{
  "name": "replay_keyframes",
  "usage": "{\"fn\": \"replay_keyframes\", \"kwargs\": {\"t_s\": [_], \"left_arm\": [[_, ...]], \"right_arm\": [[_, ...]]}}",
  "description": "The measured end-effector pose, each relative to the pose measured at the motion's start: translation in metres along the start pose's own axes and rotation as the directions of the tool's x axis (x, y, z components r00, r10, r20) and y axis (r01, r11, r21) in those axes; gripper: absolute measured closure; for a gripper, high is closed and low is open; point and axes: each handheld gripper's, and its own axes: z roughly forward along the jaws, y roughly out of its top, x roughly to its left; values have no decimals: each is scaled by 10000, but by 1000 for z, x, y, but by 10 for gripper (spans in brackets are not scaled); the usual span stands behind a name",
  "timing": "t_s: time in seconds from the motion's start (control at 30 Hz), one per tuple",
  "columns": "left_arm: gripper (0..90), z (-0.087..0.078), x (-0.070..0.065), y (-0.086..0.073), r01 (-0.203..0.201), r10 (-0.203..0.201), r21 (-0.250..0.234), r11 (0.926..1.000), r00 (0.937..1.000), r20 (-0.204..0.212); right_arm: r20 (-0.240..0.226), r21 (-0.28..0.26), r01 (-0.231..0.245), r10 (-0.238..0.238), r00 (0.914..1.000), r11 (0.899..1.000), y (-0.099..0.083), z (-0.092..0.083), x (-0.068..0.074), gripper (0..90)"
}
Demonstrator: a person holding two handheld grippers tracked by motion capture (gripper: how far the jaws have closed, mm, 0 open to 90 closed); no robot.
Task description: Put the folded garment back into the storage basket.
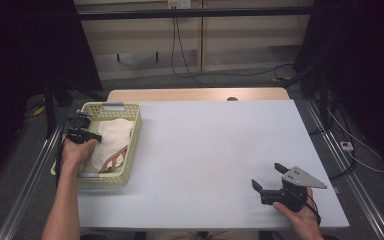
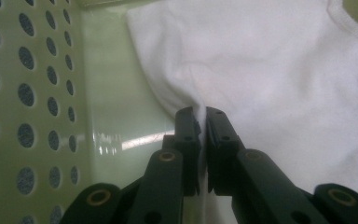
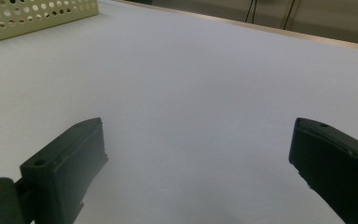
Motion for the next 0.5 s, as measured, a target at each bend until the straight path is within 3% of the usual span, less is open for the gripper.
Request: {"fn": "replay_keyframes", "kwargs": {"t_s": [0.37, 0.5], "left_arm": [[814, 5, 5, -1, 249, -240, 258, 9994, 9992, -335], [813, 6, 8, 0, 562, -557, 326, 9979, 9983, -182]], "right_arm": [[9, -13, -8, 8, 10000, 10000, 0, 0, 0, 35], [12, -23, -13, 13, 10000, 10000, 0, 0, 0, 34]]}}
